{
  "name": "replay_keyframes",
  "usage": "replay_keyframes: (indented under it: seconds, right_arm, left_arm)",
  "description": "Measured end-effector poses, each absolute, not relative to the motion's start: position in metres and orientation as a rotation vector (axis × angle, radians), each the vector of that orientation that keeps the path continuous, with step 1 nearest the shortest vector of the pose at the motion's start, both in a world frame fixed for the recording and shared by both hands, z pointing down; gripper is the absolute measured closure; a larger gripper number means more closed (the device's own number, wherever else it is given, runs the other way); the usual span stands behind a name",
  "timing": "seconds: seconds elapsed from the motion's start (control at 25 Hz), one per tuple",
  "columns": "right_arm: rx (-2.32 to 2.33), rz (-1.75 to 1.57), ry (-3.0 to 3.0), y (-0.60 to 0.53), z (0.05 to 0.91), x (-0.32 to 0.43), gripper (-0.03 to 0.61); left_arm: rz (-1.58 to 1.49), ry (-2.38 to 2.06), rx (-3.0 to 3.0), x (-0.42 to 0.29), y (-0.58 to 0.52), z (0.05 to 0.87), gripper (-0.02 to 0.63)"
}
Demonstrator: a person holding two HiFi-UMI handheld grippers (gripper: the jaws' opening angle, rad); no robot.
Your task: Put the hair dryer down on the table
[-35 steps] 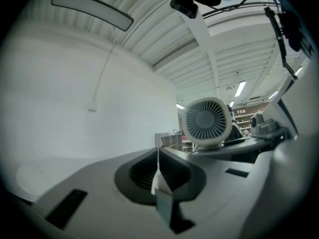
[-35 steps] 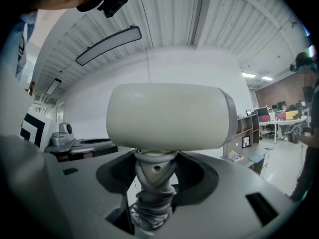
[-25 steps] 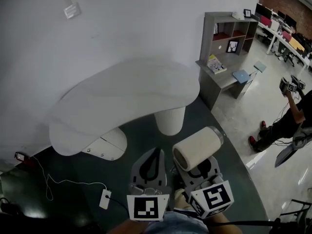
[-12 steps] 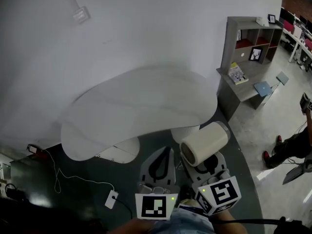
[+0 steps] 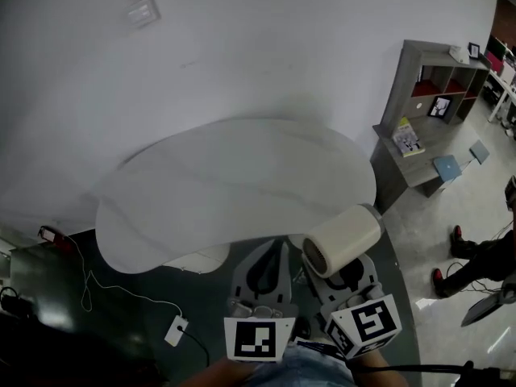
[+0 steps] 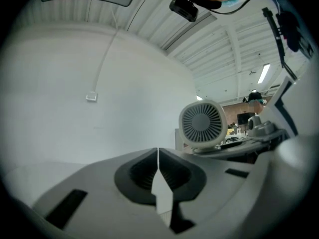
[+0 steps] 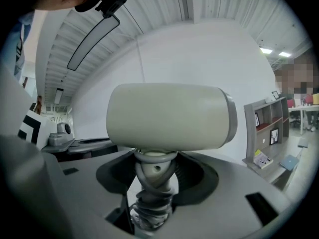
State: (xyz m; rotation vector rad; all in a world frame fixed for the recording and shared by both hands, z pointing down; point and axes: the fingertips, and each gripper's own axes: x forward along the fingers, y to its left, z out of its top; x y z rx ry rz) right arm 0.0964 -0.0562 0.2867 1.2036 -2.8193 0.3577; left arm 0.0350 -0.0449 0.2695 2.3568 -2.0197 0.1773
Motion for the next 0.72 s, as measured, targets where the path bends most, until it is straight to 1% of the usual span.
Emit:
replay_keyframes:
  seconds: [0.44, 0.72]
  right_arm:
    - [1.25, 0.364, -2.758, -0.193, 0.295, 0.033, 0.356]
    - [1.247, 0.354, -2.72, -0.25, 0.299, -0.008, 0.356]
  left_arm:
    - [0.154, -1.966, 2.374, -0.032, -0.182, 0.274, 0.601]
    - [0.122, -1.927, 2.4, -0.068, -0.244, 0.275, 0.601]
